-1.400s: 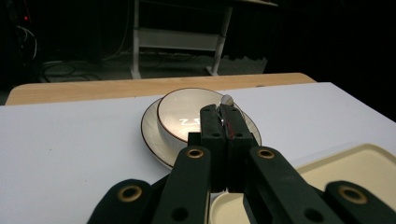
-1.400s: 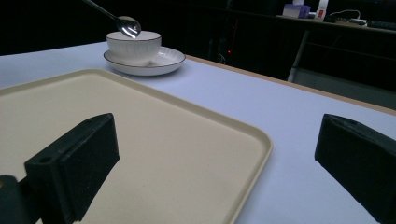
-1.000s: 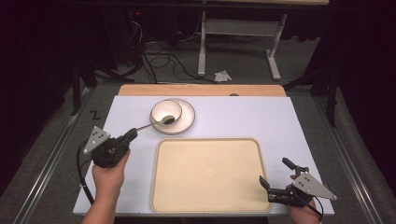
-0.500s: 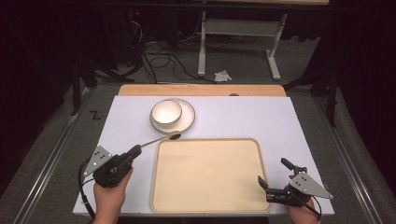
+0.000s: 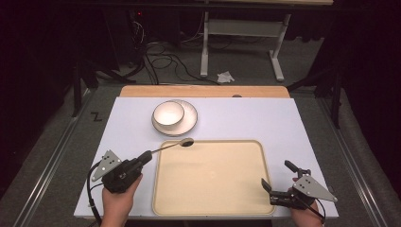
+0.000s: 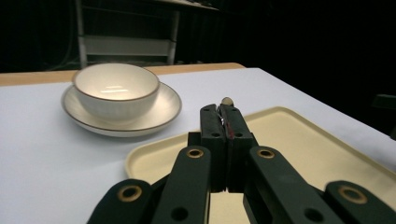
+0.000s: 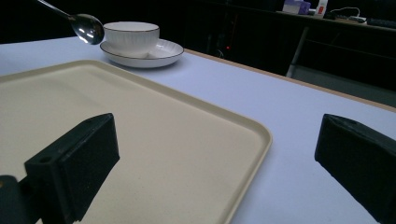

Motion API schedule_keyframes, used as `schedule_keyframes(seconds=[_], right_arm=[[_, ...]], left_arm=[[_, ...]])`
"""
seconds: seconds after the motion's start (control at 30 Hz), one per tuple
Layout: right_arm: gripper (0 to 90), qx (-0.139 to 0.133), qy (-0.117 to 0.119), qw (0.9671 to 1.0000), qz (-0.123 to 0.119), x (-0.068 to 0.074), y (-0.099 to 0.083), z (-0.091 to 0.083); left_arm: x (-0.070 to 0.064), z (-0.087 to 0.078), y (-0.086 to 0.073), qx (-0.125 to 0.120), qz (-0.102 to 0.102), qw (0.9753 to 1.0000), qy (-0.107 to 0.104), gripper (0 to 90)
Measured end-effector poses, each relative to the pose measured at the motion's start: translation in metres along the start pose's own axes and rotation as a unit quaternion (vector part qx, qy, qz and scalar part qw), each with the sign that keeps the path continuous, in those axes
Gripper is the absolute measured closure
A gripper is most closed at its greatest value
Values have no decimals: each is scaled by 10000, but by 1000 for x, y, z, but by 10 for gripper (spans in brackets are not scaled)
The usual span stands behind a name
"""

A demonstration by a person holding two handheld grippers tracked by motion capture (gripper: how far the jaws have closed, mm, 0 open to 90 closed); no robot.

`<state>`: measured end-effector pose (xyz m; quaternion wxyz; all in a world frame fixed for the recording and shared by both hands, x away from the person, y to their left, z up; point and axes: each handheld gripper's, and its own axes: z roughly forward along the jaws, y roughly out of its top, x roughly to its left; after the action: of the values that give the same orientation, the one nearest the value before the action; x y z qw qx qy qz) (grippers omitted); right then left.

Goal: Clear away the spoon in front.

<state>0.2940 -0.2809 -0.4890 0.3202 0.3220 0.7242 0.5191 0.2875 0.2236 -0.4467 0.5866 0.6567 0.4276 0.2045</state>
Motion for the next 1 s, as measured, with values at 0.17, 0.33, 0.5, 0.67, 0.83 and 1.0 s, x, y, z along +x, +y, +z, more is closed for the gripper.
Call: schedule_keyframes(seconds=[0.17, 0.33, 0.5, 0.67, 0.83, 1.0], right_arm=[[4, 10, 20, 10000, 25, 1, 0, 0], [4, 33, 34, 10000, 21, 2, 0, 1], [4, 3, 91, 9999, -46, 2, 0, 1], [4, -5, 120, 9999, -54, 2, 1, 2], [4, 8, 166, 9998, -90, 2, 0, 3], [4, 19, 161, 9998, -85, 4, 1, 3]], left_arm=[[-6, 8, -4, 164, -190, 9988, -413, 898], [-8, 12, -9, 286, -399, 9962, -717, 898], [-6, 16, -19, 474, -577, 9938, -828, 897], [-4, 22, -32, 671, -914, 9882, -1030, 897], [0, 29, -39, 815, -1197, 9810, -1294, 897], [3, 34, -44, 897, -1361, 9770, -1377, 897]])
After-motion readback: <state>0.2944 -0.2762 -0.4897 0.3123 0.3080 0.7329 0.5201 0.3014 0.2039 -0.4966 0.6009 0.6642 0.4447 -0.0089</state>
